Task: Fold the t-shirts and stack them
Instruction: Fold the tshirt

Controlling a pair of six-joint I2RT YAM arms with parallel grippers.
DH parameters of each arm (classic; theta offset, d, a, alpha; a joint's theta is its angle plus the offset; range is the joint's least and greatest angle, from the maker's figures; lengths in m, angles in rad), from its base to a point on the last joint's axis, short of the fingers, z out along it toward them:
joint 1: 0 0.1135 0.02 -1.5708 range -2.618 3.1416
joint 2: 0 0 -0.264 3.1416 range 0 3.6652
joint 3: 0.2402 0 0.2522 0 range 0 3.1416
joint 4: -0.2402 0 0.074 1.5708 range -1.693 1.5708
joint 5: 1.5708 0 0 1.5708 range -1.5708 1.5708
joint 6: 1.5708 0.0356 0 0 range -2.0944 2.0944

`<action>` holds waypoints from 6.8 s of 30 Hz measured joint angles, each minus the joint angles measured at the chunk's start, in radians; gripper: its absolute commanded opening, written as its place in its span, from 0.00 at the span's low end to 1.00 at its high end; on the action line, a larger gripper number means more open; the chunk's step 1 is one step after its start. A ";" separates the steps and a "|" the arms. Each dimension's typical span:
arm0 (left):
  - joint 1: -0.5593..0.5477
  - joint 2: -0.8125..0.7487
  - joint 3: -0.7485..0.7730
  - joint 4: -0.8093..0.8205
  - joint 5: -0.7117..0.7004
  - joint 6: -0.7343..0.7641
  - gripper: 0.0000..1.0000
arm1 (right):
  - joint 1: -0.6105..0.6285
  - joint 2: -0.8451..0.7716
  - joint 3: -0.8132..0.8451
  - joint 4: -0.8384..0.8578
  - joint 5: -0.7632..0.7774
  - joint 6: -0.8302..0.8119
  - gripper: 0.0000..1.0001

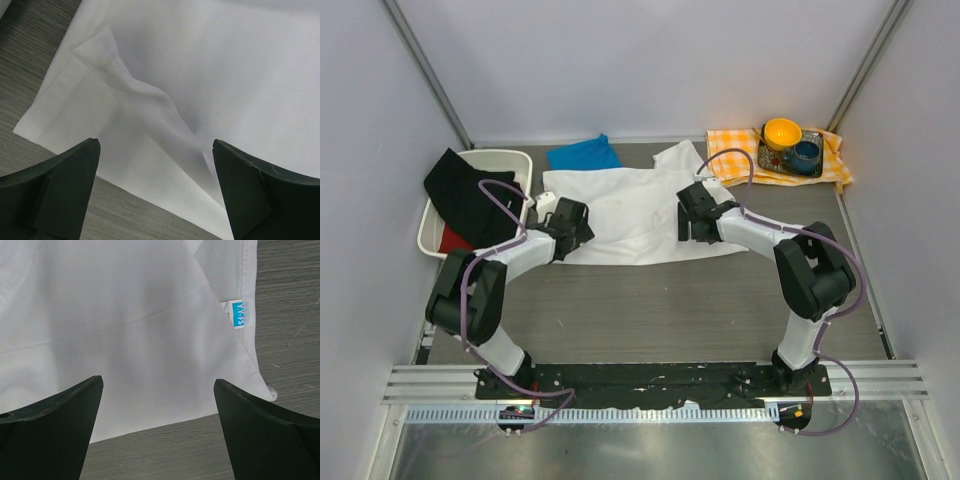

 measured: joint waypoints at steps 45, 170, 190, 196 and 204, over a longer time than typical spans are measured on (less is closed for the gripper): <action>-0.289 -0.584 -0.338 -0.415 -0.118 -0.310 1.00 | 0.203 -0.431 -0.298 -0.435 0.129 0.319 1.00; -0.048 -0.113 -0.107 -0.257 -0.210 -0.114 0.62 | 0.196 -0.254 -0.117 -0.021 0.122 0.058 0.98; -0.115 -0.393 -0.117 -0.322 -0.172 -0.122 1.00 | 0.183 -0.249 -0.142 -0.026 0.132 0.094 0.99; -0.146 -0.499 -0.232 -0.288 -0.104 -0.109 1.00 | 0.160 -0.217 -0.145 -0.037 0.125 0.123 1.00; -0.147 -0.358 -0.284 -0.159 -0.033 -0.042 1.00 | 0.140 -0.269 -0.317 -0.071 0.111 0.201 1.00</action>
